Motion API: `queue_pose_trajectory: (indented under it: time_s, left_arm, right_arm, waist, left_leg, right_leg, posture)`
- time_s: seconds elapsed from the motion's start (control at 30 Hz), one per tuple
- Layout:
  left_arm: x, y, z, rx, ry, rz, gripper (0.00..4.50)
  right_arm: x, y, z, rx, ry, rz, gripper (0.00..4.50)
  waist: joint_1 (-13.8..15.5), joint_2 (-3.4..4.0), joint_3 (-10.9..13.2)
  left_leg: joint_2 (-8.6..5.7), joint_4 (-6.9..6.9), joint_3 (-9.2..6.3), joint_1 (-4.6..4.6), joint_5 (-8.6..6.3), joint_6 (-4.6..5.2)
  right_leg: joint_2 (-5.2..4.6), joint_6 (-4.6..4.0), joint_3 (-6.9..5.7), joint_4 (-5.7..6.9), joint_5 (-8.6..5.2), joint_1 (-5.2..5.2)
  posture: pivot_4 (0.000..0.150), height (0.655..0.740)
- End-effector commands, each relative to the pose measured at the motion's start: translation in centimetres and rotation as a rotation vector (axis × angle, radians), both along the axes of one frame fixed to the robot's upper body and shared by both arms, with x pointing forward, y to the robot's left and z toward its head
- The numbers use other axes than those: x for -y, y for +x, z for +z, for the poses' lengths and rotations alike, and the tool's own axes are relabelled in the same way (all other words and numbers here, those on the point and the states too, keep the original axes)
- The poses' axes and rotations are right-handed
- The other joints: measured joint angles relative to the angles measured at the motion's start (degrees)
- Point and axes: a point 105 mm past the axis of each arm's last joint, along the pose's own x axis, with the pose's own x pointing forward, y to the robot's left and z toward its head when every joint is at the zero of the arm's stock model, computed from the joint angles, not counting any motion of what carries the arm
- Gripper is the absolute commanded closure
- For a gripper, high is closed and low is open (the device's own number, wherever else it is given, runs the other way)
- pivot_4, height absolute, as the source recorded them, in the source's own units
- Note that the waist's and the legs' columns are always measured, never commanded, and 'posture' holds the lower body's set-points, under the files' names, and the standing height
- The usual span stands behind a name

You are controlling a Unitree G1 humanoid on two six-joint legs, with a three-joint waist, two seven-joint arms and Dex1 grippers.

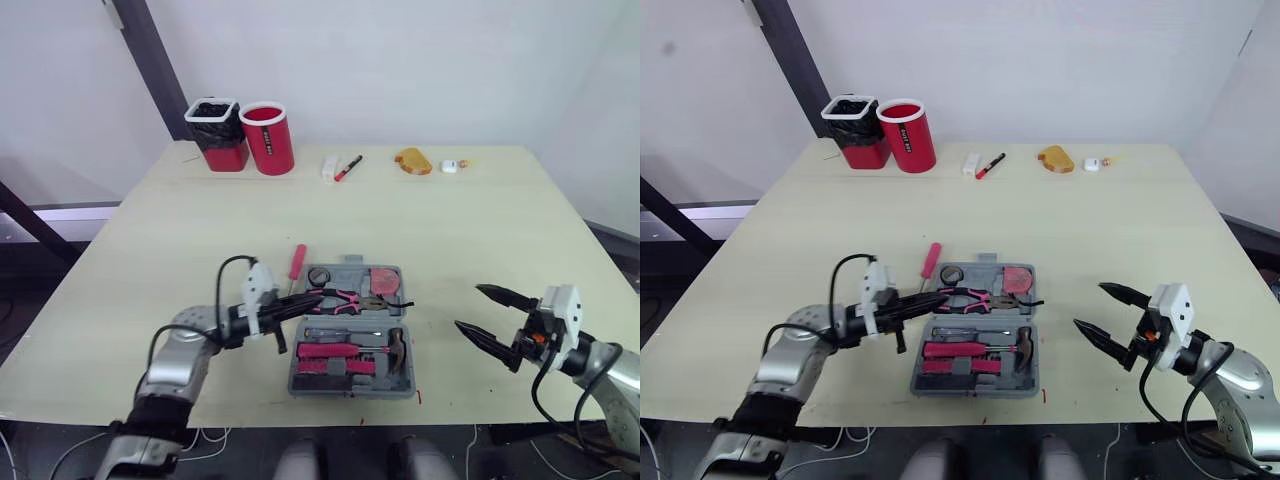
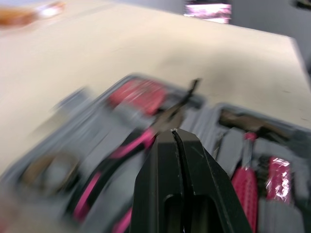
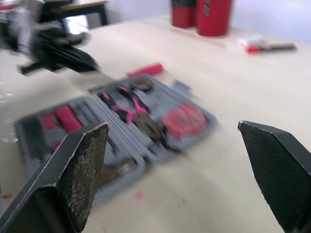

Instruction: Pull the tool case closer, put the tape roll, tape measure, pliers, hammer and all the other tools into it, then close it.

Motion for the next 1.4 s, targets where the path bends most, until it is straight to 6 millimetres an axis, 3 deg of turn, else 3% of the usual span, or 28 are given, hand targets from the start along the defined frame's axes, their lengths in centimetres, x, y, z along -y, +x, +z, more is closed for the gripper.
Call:
queue_pose_trajectory:
  time_s: [0.03, 0.2, 0.3, 0.6, 0.77, 0.97, 1.4]
  left_arm:
    - [-2.7, -0.3, 1.2, 0.058, -0.014, 0.129, 3.82]
    - [-7.4, -2.2, -0.2, 0.03, 0.01, 0.335, 1.24]
    - [-9.0, -3.3, -0.9, 0.015, 0.016, 0.414, 0.01]
    - [-11.6, -6.6, -2.2, -0.019, 0.023, 0.586, 0.01]
    - [-11.3, -6.8, -2.5, -0.024, 0.017, 0.603, 0.01]
    - [-9.7, -4.9, -1.9, -0.001, 0.019, 0.559, 0.01]
    - [-5.7, 0.6, -1.6, -0.042, 0.084, 0.495, 0.01]
  right_arm:
    - [1.8, -0.2, 0.2, 0.049, -0.003, -0.065, 0.0]
    - [3.4, -1.4, -1.6, 0.023, -0.018, -0.121, 0.0]
    - [4.0, -1.8, -1.8, 0.025, -0.023, -0.149, 0.0]
    - [5.6, -4.0, -2.4, -0.015, -0.039, -0.257, 0.0]
    - [5.3, -4.0, -2.5, -0.019, -0.039, -0.261, 0.0]
    - [4.2, -3.0, -1.5, 0.014, -0.043, -0.195, 0.0]
    - [-3.8, -2.0, 3.7, 0.085, 0.003, 0.176, 0.0]
  waist:
    - [0.02, 0.0, 0.0]
    - [0.04, 0.0, 0.0]
    - [0.02, 0.01, 0.0]
    - [0.13, 0.01, -0.01]
    - [0.03, 0.01, -0.02]
    - [0.11, 0.01, -0.02]
    - [0.01, 0.0, -0.01]
  left_leg:
    - [0.0, 0.0, 0.0, 0.0, 0.0, 0.0]
    - [0.03, -0.02, 0.04, 0.02, 0.0, 0.0]
    - [0.04, -0.02, 0.1, 0.05, 0.0, 0.0]
    - [0.06, -0.06, 0.21, 0.08, -0.01, -0.01]
    - [0.06, -0.06, 0.33, 0.15, -0.01, -0.01]
    - [0.06, -0.06, 0.36, 0.17, -0.01, -0.01]
    - [0.04, -0.07, 0.32, 0.13, -0.01, -0.01]
  right_leg:
    - [0.0, 0.0, 0.0, -0.01, 0.0, 0.0]
    - [-0.02, -0.01, 0.0, -0.02, -0.01, 0.0]
    - [-0.04, -0.01, 0.03, -0.01, -0.01, 0.0]
    - [-0.1, -0.05, 0.07, -0.03, -0.03, -0.01]
    - [-0.1, -0.18, 0.17, -0.02, -0.11, 0.0]
    - [-0.09, -0.18, 0.19, -0.02, -0.1, -0.01]
    - [-0.04, 0.0, 0.19, -0.02, 0.01, -0.01]
  posture:
    - [0.15, 0.74]
    - [0.15, 0.74]
    - [0.15, 0.74]
    - [0.15, 0.74]
    - [0.15, 0.74]
    - [0.15, 0.74]
    - [0.15, 0.74]
